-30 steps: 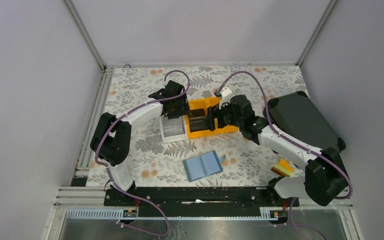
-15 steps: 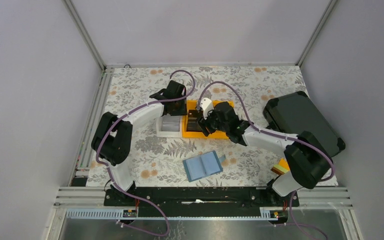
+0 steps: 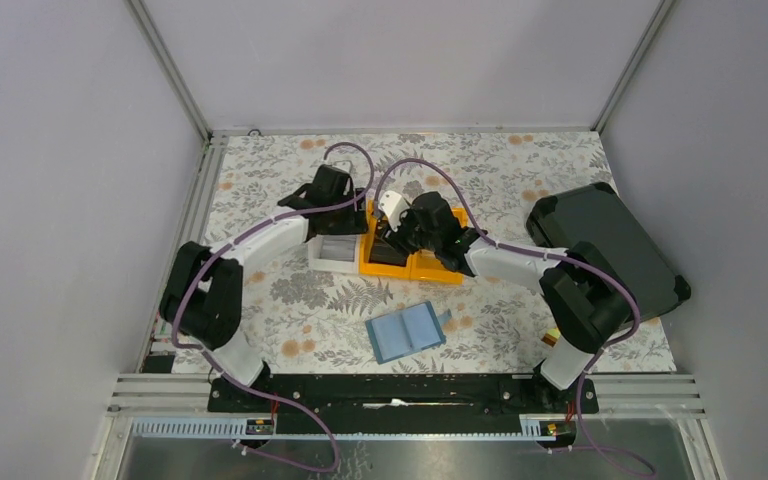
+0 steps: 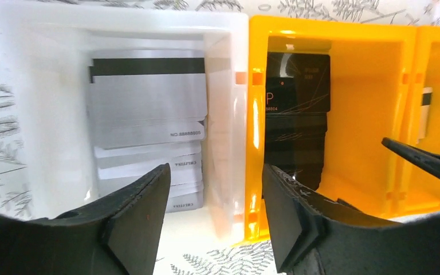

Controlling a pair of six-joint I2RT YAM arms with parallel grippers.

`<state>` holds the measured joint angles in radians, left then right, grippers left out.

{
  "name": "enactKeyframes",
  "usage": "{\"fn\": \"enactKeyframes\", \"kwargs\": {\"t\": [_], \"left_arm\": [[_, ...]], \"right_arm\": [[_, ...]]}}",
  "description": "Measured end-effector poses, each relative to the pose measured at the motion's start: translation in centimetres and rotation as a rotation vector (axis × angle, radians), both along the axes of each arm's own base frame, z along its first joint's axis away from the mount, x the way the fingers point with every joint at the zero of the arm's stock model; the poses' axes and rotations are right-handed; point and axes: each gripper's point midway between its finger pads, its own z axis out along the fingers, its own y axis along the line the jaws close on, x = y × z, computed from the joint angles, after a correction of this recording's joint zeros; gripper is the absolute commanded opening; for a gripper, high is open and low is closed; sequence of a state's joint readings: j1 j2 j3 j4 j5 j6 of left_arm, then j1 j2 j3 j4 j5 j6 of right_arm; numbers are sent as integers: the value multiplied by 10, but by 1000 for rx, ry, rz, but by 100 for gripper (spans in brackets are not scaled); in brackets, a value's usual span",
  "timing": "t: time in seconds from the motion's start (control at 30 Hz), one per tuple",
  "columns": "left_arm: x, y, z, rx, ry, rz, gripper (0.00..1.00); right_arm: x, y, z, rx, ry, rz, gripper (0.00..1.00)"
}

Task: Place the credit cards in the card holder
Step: Pick up the credit card from the storage box.

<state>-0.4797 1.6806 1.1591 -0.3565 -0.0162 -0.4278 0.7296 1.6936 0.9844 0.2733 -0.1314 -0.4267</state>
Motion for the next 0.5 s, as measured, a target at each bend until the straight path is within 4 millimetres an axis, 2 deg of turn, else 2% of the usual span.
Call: {"fn": "enactKeyframes", "kwargs": {"t": [0.13,0.3,0.4,0.5], "left_arm": [[2,20,26,-34,-64,45,60],[2,49,56,-48,-154,112,71],[4,67,61,-26,-187,162,74],[9,84,51,8,-172,211,73]], "right_arm": [[5,2,1,-20,-27,12,58],[9,4,-7,-53,-30,28,58],[11,6,-11,-76,-24,38,58],[13,10,-12,-100,-26,55,57]]}}
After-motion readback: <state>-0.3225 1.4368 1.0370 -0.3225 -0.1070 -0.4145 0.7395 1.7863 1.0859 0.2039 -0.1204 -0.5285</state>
